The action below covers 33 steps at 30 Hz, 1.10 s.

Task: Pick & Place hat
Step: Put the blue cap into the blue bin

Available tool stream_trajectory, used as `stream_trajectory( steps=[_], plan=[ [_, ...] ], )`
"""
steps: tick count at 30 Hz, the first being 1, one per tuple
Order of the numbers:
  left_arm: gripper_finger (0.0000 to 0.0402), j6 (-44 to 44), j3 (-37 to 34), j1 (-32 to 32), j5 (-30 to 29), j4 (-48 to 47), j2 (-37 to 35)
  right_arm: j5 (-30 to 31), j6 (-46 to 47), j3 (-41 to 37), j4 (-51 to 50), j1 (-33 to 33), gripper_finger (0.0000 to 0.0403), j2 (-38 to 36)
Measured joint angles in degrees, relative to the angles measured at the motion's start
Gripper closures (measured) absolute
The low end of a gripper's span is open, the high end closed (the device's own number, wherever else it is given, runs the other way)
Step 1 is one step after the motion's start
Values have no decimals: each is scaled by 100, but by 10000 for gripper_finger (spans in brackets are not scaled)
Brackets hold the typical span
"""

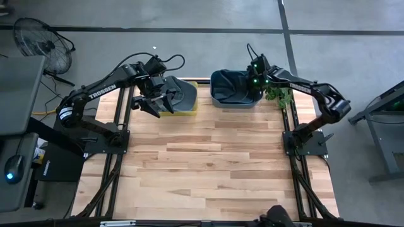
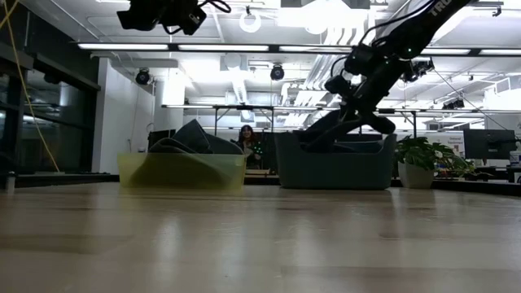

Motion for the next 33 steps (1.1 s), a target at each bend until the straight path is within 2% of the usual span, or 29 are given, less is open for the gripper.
stream_trajectory(
  steps=[12, 17, 20, 23, 26, 29, 30, 33],
  plan=[
    [117, 0, 0, 0, -11, 70, 0, 99, -132, 0, -96, -327, 225, -624],
    [117, 0, 0, 0, -10, 97, 0, 88, -138, 0, -168, -597, 203, -1020],
    [117, 6, 0, 0, -10, 109, 2, 92, -246, 0, -95, -668, 212, -1257],
    [117, 80, 0, 0, -10, 109, 2, 101, -530, 0, -46, -584, 241, -1407],
    [117, 94, 0, 0, -10, 146, 2, 240, -874, 0, -34, -369, 298, -1474],
    [117, 103, 0, 0, -10, 175, 2, 424, -1274, 0, -18, -78, 376, -1452],
    [117, 106, 0, 0, -10, 183, 2, 519, -1416, 0, -18, 42, 389, -1436],
    [117, 108, 0, 0, -10, 195, 2, 913, -1573, 0, -137, 400, 388, -1387]
  ],
)
